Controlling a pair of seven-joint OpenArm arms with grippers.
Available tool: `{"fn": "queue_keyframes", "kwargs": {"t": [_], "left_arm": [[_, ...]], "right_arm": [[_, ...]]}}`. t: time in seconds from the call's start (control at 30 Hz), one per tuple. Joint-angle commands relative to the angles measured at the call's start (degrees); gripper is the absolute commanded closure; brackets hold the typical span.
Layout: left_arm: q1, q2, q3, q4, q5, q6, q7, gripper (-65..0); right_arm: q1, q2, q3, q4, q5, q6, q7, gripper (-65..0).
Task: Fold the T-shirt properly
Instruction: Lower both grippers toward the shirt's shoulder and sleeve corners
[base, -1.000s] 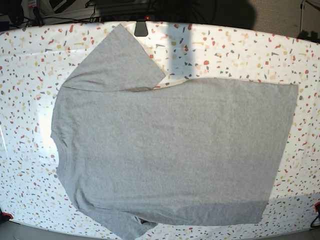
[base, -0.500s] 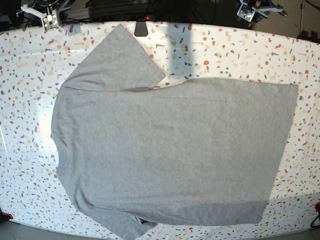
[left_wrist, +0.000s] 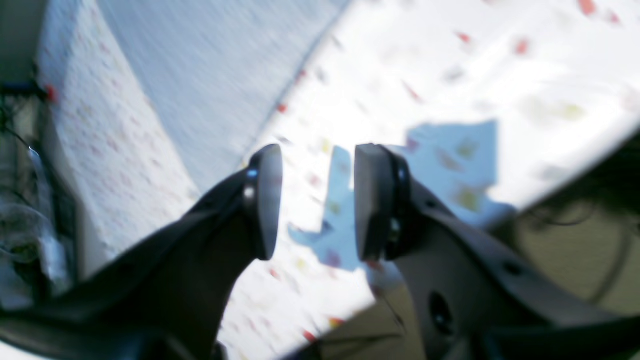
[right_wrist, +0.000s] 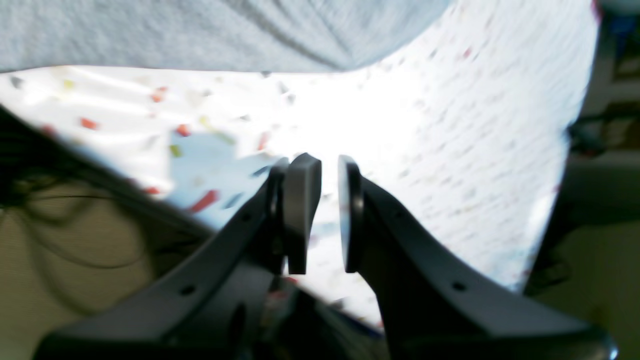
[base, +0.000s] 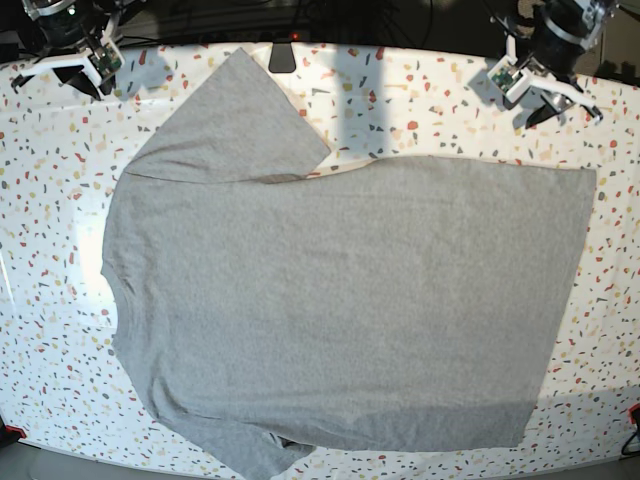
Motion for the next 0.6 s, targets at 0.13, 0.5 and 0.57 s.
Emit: {"fn": "queue_keyframes", "kwargs": {"t": [0.13,0.5,0.57], "left_arm": [[-5.03,-5.03,-0.24,0.66,-0.15,0.74,0.17,-26.7],[-16.68,-13.44,-0.24,-18.32,9.53,-2.27,-8.61,-26.7],[-18.40,-14.19,-0.24,-21.86,13.90,-3.34,-11.89,-26.7]], "right_arm": [[0.44,2.62,0.33,0.96,-1.73,-0.76,0.66,-20.0],[5.16,2.14,0.33,0.96,-1.73,-0.96,0.46,-20.0],[5.31,2.14,0.33,0.96,-1.73,-1.14,0.48,-20.0]]}}
